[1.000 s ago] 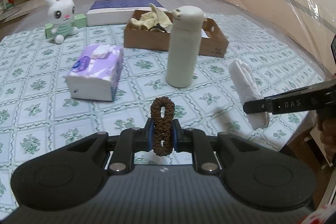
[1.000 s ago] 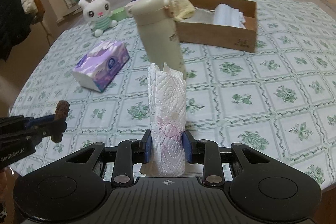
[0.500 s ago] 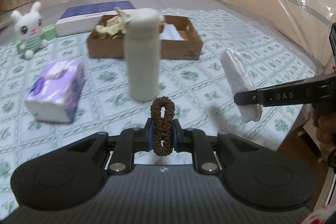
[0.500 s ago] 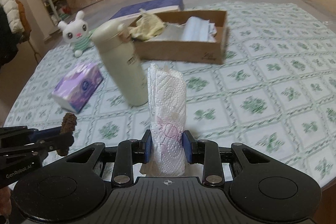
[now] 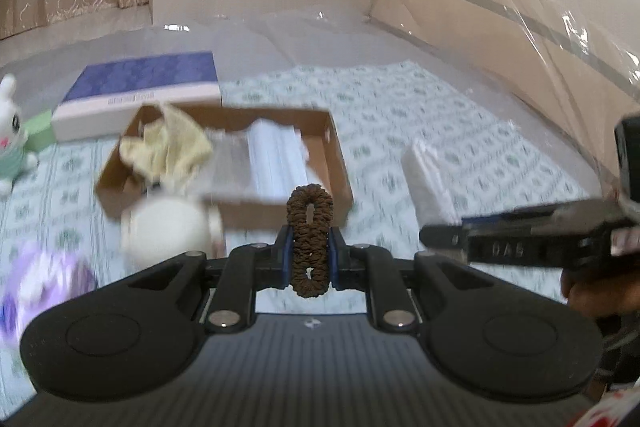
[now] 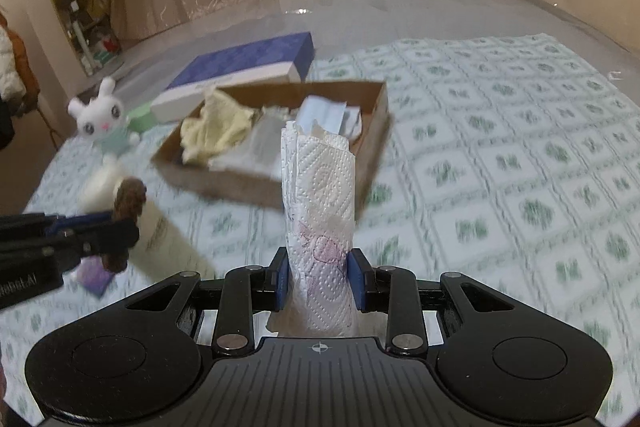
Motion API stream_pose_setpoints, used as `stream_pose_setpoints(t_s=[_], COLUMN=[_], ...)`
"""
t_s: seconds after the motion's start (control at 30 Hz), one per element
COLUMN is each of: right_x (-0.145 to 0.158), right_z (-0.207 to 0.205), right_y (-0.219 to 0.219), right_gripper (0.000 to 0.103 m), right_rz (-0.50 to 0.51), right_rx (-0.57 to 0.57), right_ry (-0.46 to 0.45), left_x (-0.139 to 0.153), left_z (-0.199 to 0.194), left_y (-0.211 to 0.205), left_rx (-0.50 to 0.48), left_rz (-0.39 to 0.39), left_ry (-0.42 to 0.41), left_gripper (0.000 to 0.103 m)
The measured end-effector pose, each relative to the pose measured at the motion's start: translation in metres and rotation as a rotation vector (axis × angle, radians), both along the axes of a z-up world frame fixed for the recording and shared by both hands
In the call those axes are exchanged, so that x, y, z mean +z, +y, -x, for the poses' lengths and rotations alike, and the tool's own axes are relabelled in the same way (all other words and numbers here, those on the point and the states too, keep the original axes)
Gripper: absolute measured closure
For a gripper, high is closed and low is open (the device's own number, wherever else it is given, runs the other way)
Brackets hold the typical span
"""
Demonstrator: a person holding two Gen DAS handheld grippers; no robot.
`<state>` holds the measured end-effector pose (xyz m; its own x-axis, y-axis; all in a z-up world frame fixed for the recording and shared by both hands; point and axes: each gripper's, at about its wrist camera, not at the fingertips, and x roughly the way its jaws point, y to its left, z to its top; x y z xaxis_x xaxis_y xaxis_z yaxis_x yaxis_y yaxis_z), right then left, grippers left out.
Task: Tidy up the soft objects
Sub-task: 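Carry the hair tie and white pad over the cardboard box with both grippers, then open both grippers to drop the hair tie and pad into the box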
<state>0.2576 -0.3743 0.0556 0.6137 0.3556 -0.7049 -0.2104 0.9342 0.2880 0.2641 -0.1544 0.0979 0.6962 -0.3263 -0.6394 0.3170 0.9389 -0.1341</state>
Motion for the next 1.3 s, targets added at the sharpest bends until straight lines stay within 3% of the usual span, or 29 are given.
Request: stream_pose_setpoints(t_s=[0.2,0.27,0.6,0.67,0.7,0.73,1.1,1.17,1.23,1.3], right_x=[0.013,0.014,-0.012,-0.018,-0.021,-0.023,-0.041,-0.04,-0.038,-0.034], right_z=[-0.065,-0.086,-0.17,-0.18,-0.185,-0.189,-0.207,-0.209,-0.211,-0.211], right_y=[-0.009,-0.009,0.004,0.007,0.008,0.01,0.015,0.017,0.016,0.014], right_gripper=[0.072,0.072,0.072,0.072,0.072,0.072,0.071,0.058,0.033,0.033], right_rz=[-0.04,-0.052,-0.111,-0.116,-0.117,-0.117,-0.127,-0.142,-0.17,-0.191], right_rx=[0.02,0.02,0.018,0.014,0.013,0.013,-0.003,-0.001,-0.011,-0.028], right_ry=[-0.002,0.009,0.105,0.112,0.116,0.117,0.13,0.123,0.11,0.092], left_x=[0.031,0.032,-0.005,-0.014,-0.019,-0.023,-0.021,-0.016,-0.008,0.0], left_z=[-0.077,-0.107,-0.204,-0.216,-0.221,-0.224,-0.219,-0.215,-0.211,-0.206], left_y=[-0.002,-0.003,-0.005,-0.005,-0.005,-0.004,0.009,0.011,0.014,0.019], left_rx=[-0.019,-0.041,-0.077,-0.079,-0.075,-0.073,-0.083,-0.079,-0.073,-0.066], left_rz=[-0.019,-0.058,-0.166,-0.173,-0.176,-0.182,-0.19,-0.19,-0.18,-0.171], left_ry=[0.026,0.048,0.145,0.171,0.181,0.181,0.138,0.123,0.107,0.09], left_gripper=[0.087,0.087,0.08,0.068,0.051,0.041,0.041,0.041,0.041,0.041])
